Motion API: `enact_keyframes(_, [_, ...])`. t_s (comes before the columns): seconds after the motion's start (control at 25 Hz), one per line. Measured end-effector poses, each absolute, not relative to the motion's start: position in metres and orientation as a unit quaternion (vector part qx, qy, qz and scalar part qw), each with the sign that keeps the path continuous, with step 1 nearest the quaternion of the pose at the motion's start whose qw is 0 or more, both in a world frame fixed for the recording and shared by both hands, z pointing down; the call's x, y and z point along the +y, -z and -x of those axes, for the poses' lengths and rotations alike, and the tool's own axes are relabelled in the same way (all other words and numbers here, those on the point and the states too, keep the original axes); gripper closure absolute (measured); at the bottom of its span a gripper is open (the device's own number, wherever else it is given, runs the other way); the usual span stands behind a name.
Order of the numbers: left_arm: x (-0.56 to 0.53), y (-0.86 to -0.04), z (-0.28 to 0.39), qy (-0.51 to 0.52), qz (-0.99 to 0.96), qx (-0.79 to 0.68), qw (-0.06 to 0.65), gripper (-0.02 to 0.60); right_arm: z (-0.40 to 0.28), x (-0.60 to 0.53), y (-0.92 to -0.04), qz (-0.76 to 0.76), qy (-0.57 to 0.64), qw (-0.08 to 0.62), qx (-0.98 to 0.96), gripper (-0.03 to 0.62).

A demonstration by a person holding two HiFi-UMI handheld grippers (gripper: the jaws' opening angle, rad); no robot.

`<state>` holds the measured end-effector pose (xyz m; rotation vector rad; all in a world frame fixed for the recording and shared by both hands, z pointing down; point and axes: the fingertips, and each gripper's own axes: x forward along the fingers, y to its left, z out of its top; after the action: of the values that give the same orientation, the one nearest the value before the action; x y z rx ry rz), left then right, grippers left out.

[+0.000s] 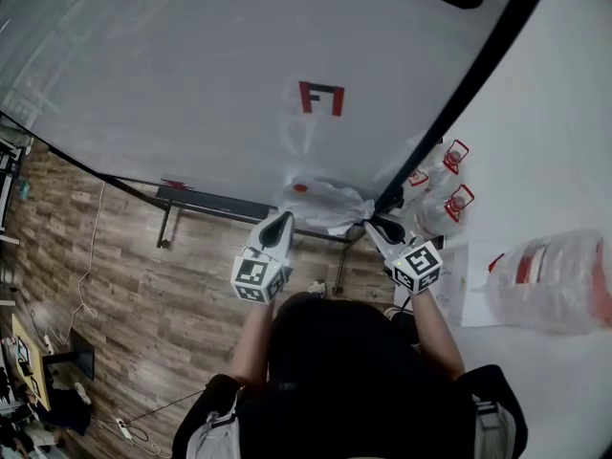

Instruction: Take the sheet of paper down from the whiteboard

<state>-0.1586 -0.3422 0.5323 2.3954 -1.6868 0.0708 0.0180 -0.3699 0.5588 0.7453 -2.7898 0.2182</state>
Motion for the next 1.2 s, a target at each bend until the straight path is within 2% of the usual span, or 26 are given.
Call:
enact_keyframes(0.36, [-0.353, -0.534, 0.158, -0.031, -0.819, -0.565, 0.094, 0.568, -0.002, -0.372, -0.556, -0.239, -0.067, 0.116, -0.962, 0.536])
enact_keyframes(0.44, [-0.355, -0.532, 0.158, -0.033, -0.820, -0.565, 0.088, 0.568, -0.001, -0.371, -0.554, -0.237, -0.069, 0.113, -0.963, 0.588])
enact_keyframes(0.92, [-0.372, -0.525, 0.153, -0.059, -0.807, -0.585, 0.043, 0.563, 0.002, -0.364, -0.551, -0.217, -0.100, 0.111, -0.965, 0.589])
enact_keyframes(1.08, [-0.380, -0.530, 0.153, -0.067, -0.795, -0.601, 0.044, 0.459, 0.002, -0.365, -0.550, -0.219, -0.100, 0.111, -0.964, 0.589])
enact_keyframes(1.2, [-0.385, -0.528, 0.153, -0.055, -0.785, -0.616, 0.045, 0.453, 0.002, -0.367, -0.550, -0.222, -0.101, 0.111, -0.963, 0.589])
